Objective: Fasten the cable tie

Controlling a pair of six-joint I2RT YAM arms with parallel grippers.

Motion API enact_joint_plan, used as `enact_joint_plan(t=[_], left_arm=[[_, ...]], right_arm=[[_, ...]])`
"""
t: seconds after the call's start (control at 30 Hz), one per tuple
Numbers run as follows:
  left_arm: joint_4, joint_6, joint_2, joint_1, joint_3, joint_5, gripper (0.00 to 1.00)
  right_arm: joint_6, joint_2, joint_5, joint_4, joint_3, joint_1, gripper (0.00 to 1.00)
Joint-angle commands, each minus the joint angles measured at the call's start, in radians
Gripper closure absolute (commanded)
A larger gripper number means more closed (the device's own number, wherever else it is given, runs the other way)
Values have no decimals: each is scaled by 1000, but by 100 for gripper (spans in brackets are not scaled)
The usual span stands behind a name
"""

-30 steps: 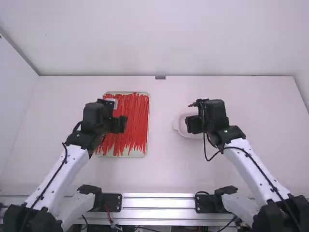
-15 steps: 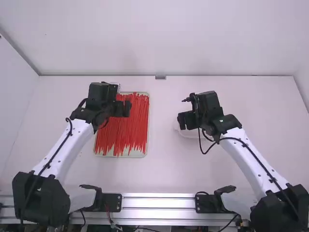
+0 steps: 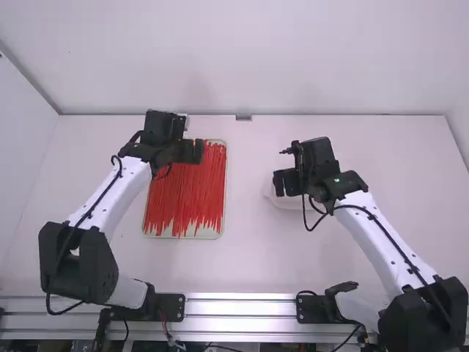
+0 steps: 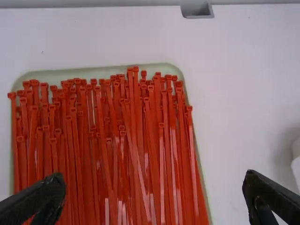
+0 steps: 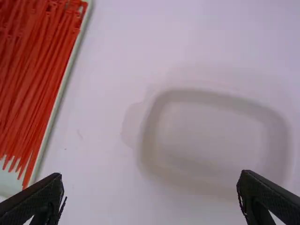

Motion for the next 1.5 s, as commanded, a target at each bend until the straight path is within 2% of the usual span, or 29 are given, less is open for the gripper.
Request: enact_joint_plan(t=[0.0,0.23,0.6,0.73,1.0,1.33,1.47], left_arm=[[-6,10,31,-7,55,-5,1],[-10,10,121,-8,154,35,1],[-134,5,344,-27,473,79,1],[-150,-4,410,-34,540,82,1],[-98,-20,499,-61,565,82,1],[-21,-62,620,-73,565,82,0],[2,-62,656,-73,565,82,5]], right_arm=[[14,-6,-10,-14,32,-23,2],[4,-19,-71,-26,32,-46,2],[8,-21,-70,-39,32,-44,2],[7,-21,-69,-37,32,-35,2],[8,-21,-71,-47,32,-52,2],[6,-21,-69,-49,32,-24,2],[8,-21,-69,-51,32,-25,2]])
